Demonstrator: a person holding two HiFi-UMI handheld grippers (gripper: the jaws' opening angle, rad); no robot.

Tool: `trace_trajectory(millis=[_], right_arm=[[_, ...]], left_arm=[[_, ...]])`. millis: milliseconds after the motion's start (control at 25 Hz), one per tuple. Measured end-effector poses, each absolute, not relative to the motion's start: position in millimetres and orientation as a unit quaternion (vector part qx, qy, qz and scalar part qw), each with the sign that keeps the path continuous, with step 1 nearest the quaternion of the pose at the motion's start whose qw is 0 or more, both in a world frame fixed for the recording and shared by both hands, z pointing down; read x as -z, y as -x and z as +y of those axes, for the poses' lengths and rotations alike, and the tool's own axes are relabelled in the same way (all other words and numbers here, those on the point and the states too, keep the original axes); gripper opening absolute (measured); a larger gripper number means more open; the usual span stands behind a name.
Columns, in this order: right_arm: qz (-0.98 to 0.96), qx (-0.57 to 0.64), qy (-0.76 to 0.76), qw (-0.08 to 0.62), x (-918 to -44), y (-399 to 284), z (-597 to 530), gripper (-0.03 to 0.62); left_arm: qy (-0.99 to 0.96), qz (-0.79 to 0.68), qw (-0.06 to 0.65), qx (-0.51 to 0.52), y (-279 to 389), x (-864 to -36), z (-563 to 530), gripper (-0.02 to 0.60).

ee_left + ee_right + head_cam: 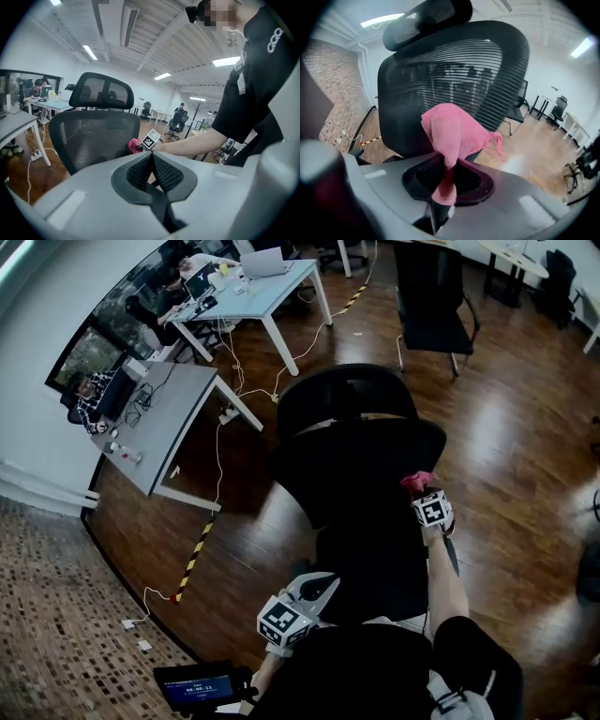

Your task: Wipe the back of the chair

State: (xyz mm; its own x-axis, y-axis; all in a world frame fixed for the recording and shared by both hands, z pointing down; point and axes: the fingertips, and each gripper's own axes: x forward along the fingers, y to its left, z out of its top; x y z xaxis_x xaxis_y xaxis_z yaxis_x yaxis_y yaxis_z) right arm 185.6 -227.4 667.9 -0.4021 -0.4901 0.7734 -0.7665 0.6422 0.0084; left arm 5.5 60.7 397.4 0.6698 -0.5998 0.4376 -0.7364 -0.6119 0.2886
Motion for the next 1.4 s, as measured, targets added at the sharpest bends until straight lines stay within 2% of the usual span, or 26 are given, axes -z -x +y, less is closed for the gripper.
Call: trace_trajectory(millis=[280,480,1120,1400], right_arm=[[-0.783,-0.217,-0.439,0.385,-674.0,-241.9,-232.0,0.046],[-0.787,-0.221,-0.438,0.375,-683.7,-223.1,-226.8,0.046],[-0.843,-0.203,-0.308,0.391,-712.2,28.0,-144.0,0.044],[-0.873,-0.174,-0.224,0.395,-709.9,131.2,-109.2,0.046]], left_arm=[[-0.892,-0.355,0.230,-0.158,-24.4,-390.4,57.4,-0.009],[-0.890,-0.354,0.235,-0.166,-17.8,-394.2,60.5,-0.008],[-0.864,-0.411,0.249,-0.154,95.3,-413.1,91.8,-0.008],[-0.866,-0.405,0.253,-0.151,121.9,-423.6,94.9,-0.009]])
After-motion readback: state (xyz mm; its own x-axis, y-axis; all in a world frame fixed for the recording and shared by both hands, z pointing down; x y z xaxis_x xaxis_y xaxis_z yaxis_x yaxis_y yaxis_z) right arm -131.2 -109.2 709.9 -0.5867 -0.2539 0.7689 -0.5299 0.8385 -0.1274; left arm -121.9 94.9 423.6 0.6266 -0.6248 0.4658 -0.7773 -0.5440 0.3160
